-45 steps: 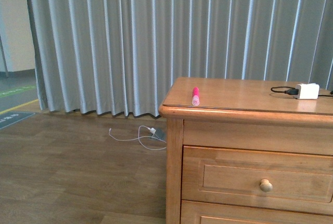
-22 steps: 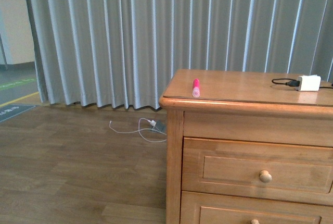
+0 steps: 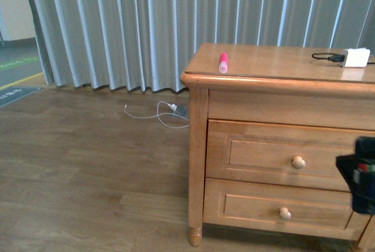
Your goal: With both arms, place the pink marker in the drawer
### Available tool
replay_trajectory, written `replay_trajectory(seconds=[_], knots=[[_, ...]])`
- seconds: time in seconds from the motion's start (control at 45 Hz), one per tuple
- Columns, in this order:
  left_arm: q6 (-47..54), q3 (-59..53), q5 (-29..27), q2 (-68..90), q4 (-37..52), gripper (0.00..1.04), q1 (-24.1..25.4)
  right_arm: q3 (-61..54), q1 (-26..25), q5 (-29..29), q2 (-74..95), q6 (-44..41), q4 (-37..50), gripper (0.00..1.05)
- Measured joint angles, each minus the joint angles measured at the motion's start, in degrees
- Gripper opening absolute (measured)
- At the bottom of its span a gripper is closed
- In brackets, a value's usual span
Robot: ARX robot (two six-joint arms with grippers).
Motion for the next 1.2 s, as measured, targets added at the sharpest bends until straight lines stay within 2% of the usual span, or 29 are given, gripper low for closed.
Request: replay_trajectory(seconds=[0.444,0.644,1.2], knots=[[0.0,0.0,0.0,0.0,0.0,0.99,0.0,23.3,1.0,6.0,33.9,-3.8,9.0,0.96],[0.0,0.0,0.0,0.0,0.0,0.99,0.0,32.1,0.7,8.0,43.6,-4.0,9.7,0.96],[0.0,0.0,0.0,0.0,0.0,0.99,0.0,40.6,-1.8,10.2,52.2,-6.1,9.5,0.96]])
